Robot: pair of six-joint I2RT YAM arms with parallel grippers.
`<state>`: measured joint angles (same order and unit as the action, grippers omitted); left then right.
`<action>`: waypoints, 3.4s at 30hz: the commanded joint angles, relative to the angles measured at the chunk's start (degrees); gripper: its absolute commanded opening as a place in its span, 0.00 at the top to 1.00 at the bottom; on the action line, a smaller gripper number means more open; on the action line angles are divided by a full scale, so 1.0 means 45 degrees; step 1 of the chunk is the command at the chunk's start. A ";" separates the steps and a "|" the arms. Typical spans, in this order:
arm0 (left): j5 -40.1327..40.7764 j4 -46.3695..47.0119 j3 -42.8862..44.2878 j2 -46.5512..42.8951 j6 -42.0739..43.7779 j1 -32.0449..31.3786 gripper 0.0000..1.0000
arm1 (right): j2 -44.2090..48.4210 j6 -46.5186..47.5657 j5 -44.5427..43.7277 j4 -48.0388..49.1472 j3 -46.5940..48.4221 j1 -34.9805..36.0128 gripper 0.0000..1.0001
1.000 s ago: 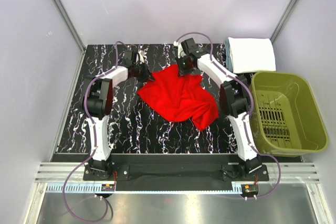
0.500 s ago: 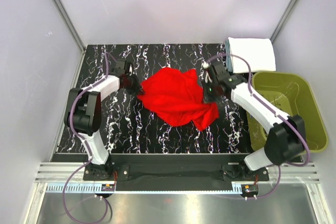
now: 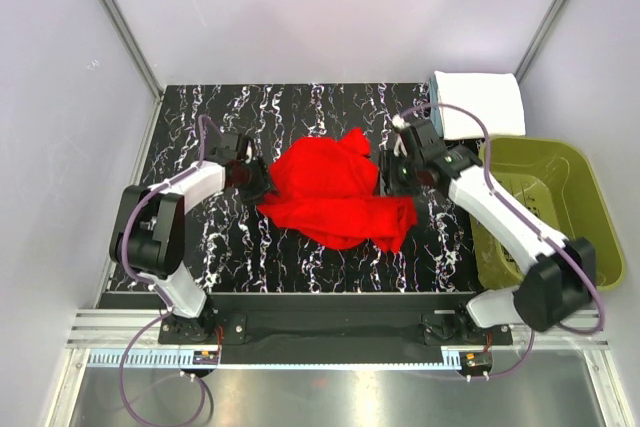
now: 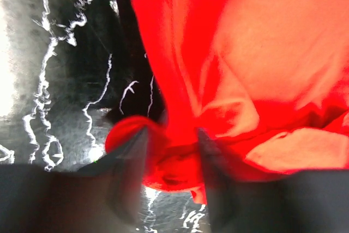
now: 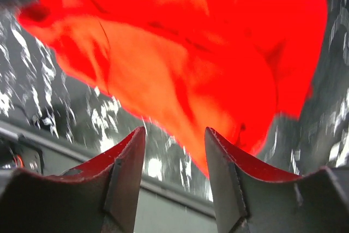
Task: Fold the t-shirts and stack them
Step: Flatten the tshirt out
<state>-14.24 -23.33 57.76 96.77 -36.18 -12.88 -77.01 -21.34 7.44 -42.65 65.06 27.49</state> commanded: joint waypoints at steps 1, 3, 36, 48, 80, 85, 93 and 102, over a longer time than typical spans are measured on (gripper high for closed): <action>0.0490 0.0009 0.0601 -0.0976 0.0773 -0.0105 0.41 | -0.1902 0.1030 0.0022 0.0552 0.1439 -0.0267 0.45; -0.0017 0.0184 0.0913 -0.1346 0.1125 -0.0358 0.38 | -0.2687 0.1363 0.0375 0.0593 0.2004 -0.0481 0.45; -0.0216 0.2704 -0.1623 -0.0176 -0.0338 -0.5555 0.39 | -0.2300 0.1949 0.2915 0.1803 0.0309 -0.2026 0.50; -0.0117 0.2763 -0.1839 -0.0333 -0.0338 -0.5555 0.39 | -0.1909 0.1813 0.2075 0.1431 -0.0961 -0.2143 0.38; -0.1987 0.1979 0.3631 -0.3574 0.7021 -0.4795 0.18 | -0.0484 0.1774 0.5786 0.0923 0.3590 -0.1596 1.00; -0.7022 0.1689 0.4371 -0.2796 0.8391 -0.4149 0.21 | -0.0308 0.1989 0.6119 0.0846 0.3609 -0.1596 1.00; -0.9333 0.2212 0.5407 -0.1155 0.8413 -0.4226 0.24 | -0.0093 0.1892 0.7018 0.1236 0.3200 -0.1596 1.00; -1.0838 0.2274 0.6541 0.0136 0.8081 -0.4343 0.37 | -0.0171 0.1774 0.7135 0.1568 0.3043 -0.1616 1.00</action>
<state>-56.82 -16.60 85.01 97.03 0.16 -31.94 -79.29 -13.30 37.65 -38.26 78.61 20.10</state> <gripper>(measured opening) 0.640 0.011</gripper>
